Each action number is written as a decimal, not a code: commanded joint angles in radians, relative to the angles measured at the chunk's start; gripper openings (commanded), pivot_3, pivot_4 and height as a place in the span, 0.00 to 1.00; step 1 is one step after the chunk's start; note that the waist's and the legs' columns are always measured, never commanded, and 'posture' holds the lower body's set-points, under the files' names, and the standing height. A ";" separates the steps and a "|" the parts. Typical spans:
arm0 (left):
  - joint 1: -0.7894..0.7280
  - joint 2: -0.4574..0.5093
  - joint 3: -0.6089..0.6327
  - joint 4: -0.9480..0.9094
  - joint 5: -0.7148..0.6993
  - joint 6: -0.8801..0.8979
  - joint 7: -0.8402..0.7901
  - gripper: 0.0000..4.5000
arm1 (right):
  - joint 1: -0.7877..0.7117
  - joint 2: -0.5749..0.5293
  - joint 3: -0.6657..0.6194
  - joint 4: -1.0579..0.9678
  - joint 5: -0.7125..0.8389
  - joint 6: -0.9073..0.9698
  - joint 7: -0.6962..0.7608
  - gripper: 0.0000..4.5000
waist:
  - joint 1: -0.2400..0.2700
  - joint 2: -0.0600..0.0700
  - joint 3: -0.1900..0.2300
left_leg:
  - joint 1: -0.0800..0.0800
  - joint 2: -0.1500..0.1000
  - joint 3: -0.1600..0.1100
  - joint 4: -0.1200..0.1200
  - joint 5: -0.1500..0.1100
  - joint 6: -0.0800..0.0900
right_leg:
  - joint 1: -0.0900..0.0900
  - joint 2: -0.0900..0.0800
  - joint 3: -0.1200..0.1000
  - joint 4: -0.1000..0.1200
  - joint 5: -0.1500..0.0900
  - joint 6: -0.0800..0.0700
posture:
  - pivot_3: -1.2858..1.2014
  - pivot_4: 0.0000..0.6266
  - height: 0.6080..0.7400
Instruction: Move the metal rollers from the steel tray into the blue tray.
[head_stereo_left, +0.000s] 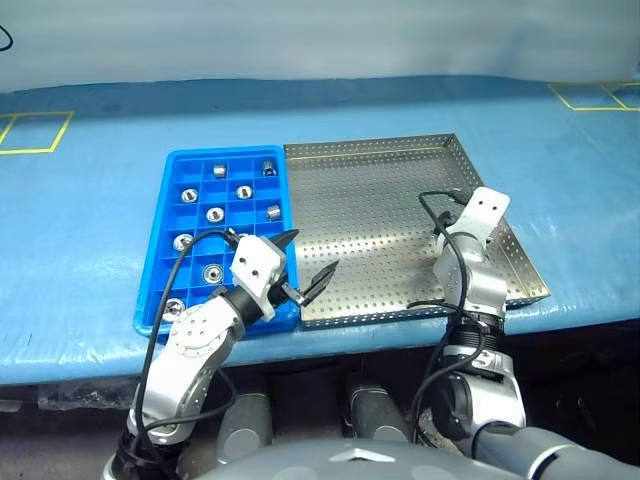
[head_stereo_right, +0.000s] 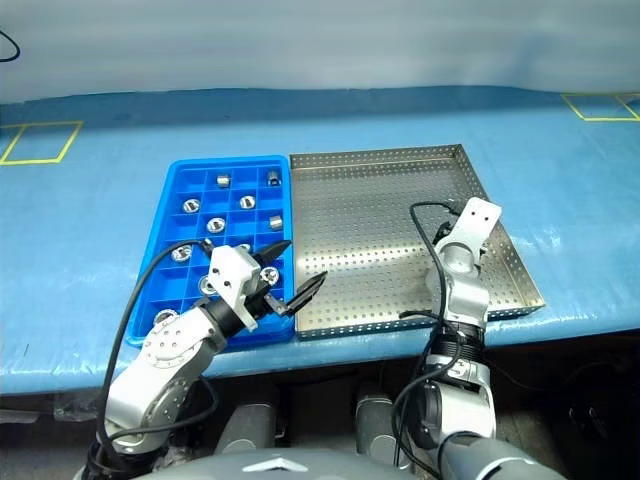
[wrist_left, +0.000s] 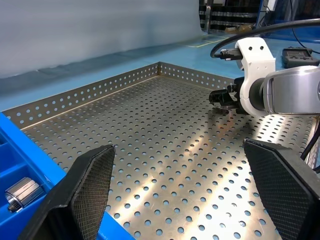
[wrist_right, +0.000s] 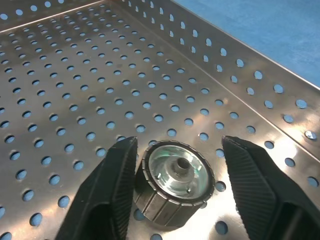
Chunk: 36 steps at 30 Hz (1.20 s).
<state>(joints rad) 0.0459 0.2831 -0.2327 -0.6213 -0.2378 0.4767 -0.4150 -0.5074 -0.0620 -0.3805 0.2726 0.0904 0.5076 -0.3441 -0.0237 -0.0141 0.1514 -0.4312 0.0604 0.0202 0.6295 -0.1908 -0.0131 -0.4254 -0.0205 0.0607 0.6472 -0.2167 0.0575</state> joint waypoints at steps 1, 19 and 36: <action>-0.003 -0.006 -0.003 -0.004 0.000 -0.025 0.002 1.00 | -0.023 -0.020 -0.005 0.007 0.016 -0.024 0.010 0.38 | 0.001 0.000 0.000 | 0.000 0.000 0.000 0.000 0.000 0.000 | 0.000 0.000 0.000 0.000 0.000 0.000 | 0.54 0.24 1.00; 0.107 0.033 0.121 -0.085 0.016 -0.041 0.067 1.00 | -0.003 -0.010 0.477 -0.470 0.103 0.306 0.432 0.38 | 0.007 0.001 0.001 | 0.000 0.001 0.002 -0.001 0.000 0.001 | -0.002 0.001 0.003 0.001 0.000 0.000 | 0.58 0.24 1.00; 0.439 0.052 0.262 -0.354 -0.002 -0.093 0.095 1.00 | -0.019 -0.026 0.811 -0.576 0.272 0.522 0.803 0.38 | 0.097 -0.002 0.002 | -0.002 0.001 0.002 -0.002 -0.001 0.000 | -0.004 -0.002 0.000 -0.003 -0.001 0.000 | 0.66 0.24 1.00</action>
<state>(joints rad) 0.4772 0.3376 0.0131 -0.9193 -0.2372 0.4053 -0.3269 -0.5289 -0.0882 0.4081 -0.2572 0.3302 1.0259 0.4216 0.0733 -0.0165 0.1531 -0.4333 0.0614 0.0225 0.6278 -0.1921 -0.0127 -0.4294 -0.0228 0.0598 0.6442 -0.2175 0.0570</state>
